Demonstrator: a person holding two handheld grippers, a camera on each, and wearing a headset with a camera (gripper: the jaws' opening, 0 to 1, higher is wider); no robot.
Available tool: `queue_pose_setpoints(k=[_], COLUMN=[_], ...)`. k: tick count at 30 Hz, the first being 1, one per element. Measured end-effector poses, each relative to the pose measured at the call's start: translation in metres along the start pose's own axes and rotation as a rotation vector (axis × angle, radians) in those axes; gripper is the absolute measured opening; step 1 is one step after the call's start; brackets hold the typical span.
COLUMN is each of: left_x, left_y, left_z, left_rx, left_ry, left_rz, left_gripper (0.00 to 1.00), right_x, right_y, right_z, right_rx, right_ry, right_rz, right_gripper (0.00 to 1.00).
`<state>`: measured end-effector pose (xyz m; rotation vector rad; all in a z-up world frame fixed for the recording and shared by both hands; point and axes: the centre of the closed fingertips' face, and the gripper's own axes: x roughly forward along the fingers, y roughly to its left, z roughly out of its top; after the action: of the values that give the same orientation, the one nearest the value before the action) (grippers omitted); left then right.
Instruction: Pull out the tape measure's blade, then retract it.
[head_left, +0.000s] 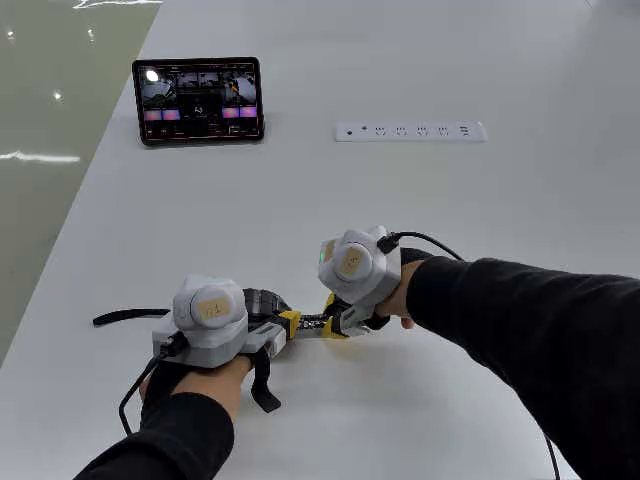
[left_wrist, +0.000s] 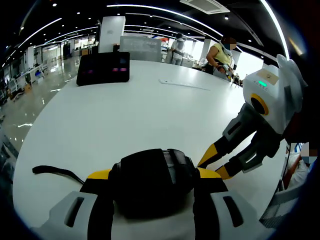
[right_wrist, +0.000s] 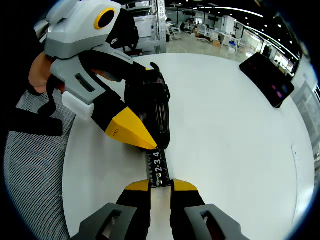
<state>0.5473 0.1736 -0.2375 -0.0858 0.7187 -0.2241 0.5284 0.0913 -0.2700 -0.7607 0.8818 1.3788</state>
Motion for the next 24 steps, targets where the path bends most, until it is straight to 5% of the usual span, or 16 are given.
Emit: queue_pose_setpoints(k=[24], left_x=[0.0019], left_y=[0.0003], left_z=[0.0008], left_rx=[-0.005], left_ry=[0.001], left_rz=[-0.001], left_gripper=[0.59], right_x=[0.0045], right_y=[-0.001], right_z=[0.0078], right_rx=[0.009], right_ry=[-0.013], right_rz=[0.005], right_gripper=[0.1])
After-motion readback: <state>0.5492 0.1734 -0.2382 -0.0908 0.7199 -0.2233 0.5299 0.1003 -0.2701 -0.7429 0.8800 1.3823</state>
